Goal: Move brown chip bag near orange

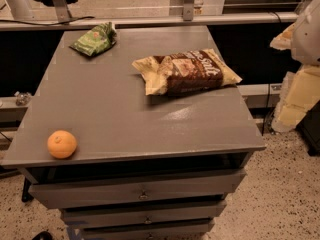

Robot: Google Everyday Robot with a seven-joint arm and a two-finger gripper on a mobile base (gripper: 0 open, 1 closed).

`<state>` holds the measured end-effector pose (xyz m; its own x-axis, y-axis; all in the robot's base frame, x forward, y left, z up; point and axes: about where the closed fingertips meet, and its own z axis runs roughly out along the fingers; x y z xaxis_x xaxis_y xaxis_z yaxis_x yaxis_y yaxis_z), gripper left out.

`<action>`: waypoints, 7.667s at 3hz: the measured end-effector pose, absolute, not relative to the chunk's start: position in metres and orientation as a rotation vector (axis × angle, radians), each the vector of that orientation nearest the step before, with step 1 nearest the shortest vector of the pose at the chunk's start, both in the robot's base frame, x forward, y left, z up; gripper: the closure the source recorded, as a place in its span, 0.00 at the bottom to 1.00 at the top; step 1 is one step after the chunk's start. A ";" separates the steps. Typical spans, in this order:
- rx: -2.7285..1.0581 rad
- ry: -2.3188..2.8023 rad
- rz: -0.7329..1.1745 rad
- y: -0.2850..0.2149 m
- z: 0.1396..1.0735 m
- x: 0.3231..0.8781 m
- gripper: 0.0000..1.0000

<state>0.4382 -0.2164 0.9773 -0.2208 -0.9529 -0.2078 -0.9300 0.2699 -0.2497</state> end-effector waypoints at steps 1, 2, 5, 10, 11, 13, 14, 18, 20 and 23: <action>-1.722 2.229 -0.102 -0.216 0.977 0.438 0.00; -1.714 2.159 -0.077 -0.201 0.971 0.458 0.00; -1.636 1.866 0.033 -0.120 0.913 0.603 0.00; -1.511 1.883 0.083 -0.098 0.885 0.674 0.87; -1.497 1.924 0.077 -0.106 0.906 0.658 1.00; -1.570 1.894 0.083 -0.107 0.935 0.583 1.00; -1.637 1.839 0.042 -0.095 0.937 0.537 1.00; -1.749 1.771 0.038 0.008 0.913 0.464 1.00; -1.753 1.719 0.016 0.037 0.898 0.485 1.00; -1.777 1.731 0.069 0.063 0.877 0.479 0.36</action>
Offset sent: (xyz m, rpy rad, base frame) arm 0.0706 0.0529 -0.0274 0.1680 -0.1273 0.1091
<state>0.4794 0.0631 0.8766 0.1279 -0.8770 -0.4631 -0.9110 0.0807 -0.4045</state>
